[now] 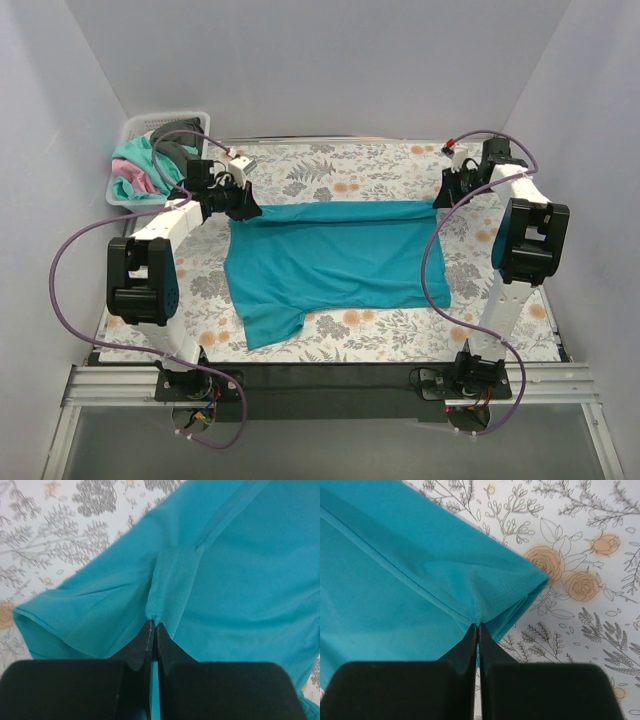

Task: Fold and stack the t-shirts
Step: Fold the tshirt

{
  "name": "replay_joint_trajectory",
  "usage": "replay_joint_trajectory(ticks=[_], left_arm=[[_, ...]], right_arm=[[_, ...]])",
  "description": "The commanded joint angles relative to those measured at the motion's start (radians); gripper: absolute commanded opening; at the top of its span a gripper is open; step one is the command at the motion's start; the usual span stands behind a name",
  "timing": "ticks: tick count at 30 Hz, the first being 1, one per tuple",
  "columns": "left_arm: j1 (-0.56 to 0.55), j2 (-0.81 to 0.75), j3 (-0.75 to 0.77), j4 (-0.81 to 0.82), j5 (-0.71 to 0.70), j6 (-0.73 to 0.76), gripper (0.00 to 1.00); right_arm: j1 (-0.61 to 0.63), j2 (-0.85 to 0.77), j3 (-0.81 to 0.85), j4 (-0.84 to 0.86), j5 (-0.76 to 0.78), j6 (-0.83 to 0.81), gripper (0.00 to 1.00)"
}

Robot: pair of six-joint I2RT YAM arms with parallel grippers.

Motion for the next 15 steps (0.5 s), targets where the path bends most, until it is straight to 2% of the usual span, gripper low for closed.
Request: replay_joint_trajectory(ticks=[1, 8, 15], left_arm=[[-0.006, -0.06, -0.041, -0.029, 0.006, 0.053, 0.0], [-0.014, -0.023, -0.101, -0.031, -0.059, 0.085, 0.0], [-0.014, -0.017, -0.094, -0.032, -0.066, 0.097, 0.0]], right_arm=[[-0.005, -0.021, -0.026, -0.007, 0.002, -0.052, 0.01], [-0.003, -0.021, -0.069, -0.013, 0.018, -0.084, 0.01], [-0.003, -0.041, -0.091, -0.03, 0.03, -0.113, 0.01]])
